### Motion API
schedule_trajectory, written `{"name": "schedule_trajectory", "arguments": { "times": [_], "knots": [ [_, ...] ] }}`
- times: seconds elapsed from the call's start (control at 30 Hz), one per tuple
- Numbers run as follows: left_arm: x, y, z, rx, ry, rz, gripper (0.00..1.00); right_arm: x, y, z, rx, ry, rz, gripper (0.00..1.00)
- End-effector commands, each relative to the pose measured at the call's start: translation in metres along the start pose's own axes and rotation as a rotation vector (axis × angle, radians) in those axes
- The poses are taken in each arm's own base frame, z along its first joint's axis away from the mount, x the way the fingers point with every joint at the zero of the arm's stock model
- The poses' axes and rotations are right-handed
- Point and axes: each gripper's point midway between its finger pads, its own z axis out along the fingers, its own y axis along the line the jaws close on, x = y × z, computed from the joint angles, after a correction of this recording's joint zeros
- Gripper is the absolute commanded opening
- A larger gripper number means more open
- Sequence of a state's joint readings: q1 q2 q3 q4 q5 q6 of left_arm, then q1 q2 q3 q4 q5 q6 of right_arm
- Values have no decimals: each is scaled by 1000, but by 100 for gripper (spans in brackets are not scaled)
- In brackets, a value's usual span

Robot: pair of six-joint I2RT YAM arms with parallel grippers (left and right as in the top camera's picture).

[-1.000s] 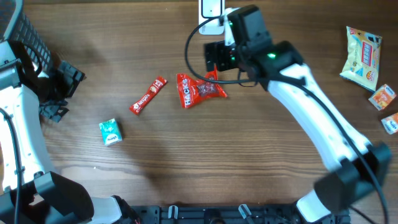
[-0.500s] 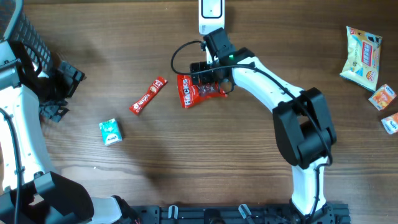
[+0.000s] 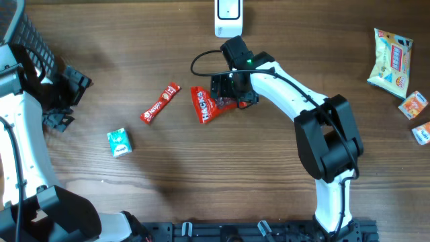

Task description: Scan the item barcode

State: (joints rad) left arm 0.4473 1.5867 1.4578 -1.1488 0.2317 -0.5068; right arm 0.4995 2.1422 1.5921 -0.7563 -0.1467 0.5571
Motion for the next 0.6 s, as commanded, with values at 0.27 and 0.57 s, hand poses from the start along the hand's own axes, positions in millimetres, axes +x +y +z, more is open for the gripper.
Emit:
{"name": "schedule_trajectory", "arguments": {
  "times": [0.27,0.57],
  "knots": [
    [-3,2,-1,-10,-9,2,100,24,34,-1,-166,158,280,100],
    [-3,2,-1,-11,-10,2,100,14,20,3,-91,83,249,100]
  ]
}}
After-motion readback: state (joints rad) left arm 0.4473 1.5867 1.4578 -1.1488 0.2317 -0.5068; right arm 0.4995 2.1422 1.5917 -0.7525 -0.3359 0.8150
